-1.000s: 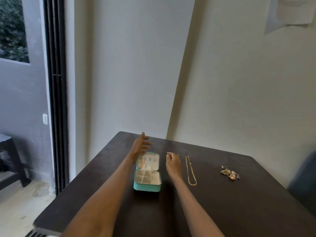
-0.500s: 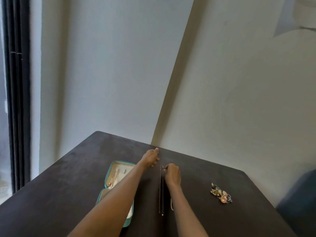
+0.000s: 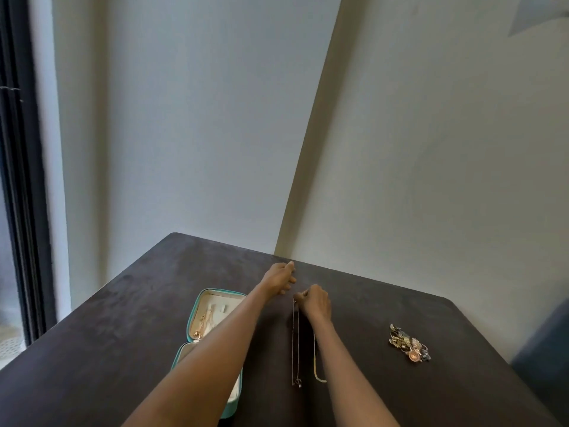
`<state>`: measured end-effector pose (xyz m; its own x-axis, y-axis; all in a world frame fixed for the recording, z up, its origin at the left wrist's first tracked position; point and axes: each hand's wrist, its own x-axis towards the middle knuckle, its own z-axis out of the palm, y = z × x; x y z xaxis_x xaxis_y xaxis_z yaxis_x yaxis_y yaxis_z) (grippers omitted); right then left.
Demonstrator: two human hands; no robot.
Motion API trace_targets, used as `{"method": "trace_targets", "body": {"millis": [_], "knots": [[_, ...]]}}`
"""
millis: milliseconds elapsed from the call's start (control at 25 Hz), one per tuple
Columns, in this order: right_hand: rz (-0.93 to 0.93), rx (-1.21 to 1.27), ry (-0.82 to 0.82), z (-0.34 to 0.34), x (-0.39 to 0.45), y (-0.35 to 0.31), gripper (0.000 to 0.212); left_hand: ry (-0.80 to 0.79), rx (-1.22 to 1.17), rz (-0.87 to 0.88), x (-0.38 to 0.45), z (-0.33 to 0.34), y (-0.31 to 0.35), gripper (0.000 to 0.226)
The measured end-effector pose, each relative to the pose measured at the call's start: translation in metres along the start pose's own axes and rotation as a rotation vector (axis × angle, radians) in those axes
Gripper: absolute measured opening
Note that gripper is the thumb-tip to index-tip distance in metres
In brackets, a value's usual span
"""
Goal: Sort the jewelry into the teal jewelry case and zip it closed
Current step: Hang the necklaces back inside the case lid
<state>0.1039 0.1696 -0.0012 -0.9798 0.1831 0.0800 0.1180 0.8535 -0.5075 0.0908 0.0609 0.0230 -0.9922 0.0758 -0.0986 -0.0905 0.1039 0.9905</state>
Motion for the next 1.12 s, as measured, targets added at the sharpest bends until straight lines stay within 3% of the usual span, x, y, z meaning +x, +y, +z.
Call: {"method": "trace_targets", "body": {"millis": [200, 280, 400, 560, 720, 840, 960, 1120], "knots": [[0.031, 0.746, -0.149, -0.047, -0.032, -0.004, 0.03, -0.099, -0.009, 0.135, -0.028, 0.01, 0.018, 0.029], [0.034, 0.85, -0.208, -0.074, -0.051, -0.008, 0.033, -0.209, -0.046, 0.121, -0.049, 0.012, 0.029, 0.037], [0.047, 0.889, -0.163, -0.107, -0.073, -0.014, 0.027, -0.369, -0.103, 0.066, -0.081, 0.01, 0.046, 0.05], [0.028, 0.91, -0.028, -0.142, -0.106, -0.022, 0.013, -0.462, -0.082, 0.03, -0.123, 0.0, 0.065, 0.058], [0.007, 0.885, 0.093, -0.157, -0.123, -0.024, 0.027, -0.503, -0.138, 0.043, -0.146, -0.014, 0.074, 0.051], [0.008, 0.799, 0.141, -0.147, -0.128, -0.018, 0.032, -0.472, -0.383, 0.085, -0.158, -0.021, 0.076, 0.038], [-0.015, 0.699, 0.148, -0.131, -0.134, -0.008, 0.036, -0.342, -0.596, 0.145, -0.164, -0.023, 0.077, 0.027], [-0.083, 0.651, -0.021, -0.117, -0.146, -0.003, 0.031, -0.273, -0.84, 0.203, -0.163, -0.022, 0.075, 0.025]]}}
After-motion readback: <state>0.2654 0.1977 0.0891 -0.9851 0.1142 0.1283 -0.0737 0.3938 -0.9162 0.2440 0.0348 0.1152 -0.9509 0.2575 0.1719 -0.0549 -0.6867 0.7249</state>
